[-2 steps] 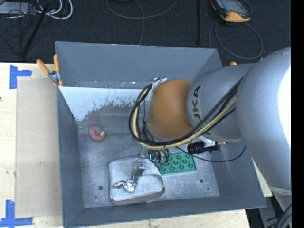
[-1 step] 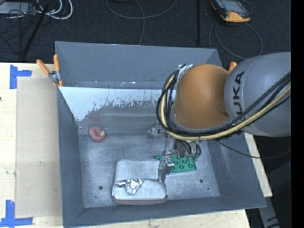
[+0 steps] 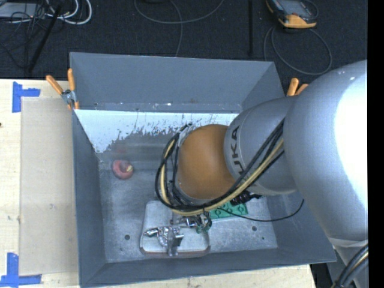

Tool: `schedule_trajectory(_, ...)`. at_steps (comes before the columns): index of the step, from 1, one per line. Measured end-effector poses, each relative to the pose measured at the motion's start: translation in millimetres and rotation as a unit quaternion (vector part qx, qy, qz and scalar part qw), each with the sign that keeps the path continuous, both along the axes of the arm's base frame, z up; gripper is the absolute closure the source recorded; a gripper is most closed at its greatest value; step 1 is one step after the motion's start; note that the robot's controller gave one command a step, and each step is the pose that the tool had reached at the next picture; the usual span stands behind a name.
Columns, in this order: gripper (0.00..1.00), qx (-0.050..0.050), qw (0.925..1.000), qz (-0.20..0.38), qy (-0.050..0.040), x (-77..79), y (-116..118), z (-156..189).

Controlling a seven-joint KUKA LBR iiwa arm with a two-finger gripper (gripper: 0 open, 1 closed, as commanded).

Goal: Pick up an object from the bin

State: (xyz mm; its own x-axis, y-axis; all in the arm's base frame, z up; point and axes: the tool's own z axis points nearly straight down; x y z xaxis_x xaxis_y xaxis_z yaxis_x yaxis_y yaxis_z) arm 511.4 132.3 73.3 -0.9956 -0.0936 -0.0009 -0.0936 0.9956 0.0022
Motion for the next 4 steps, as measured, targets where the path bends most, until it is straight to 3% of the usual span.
schedule_trajectory(1,0.00,-0.002,0.9924,0.123,-0.0012,14.1,-55,53)
schedule_trajectory(2,0.00,-0.005,0.9547,0.297,-0.0117,0.9,-9,5)
schedule_trajectory(3,0.00,-0.005,0.9298,0.367,-0.0223,-3.3,13,12)
schedule_trajectory(4,1.00,-0.001,0.9299,0.367,-0.0301,-1.4,18,14)
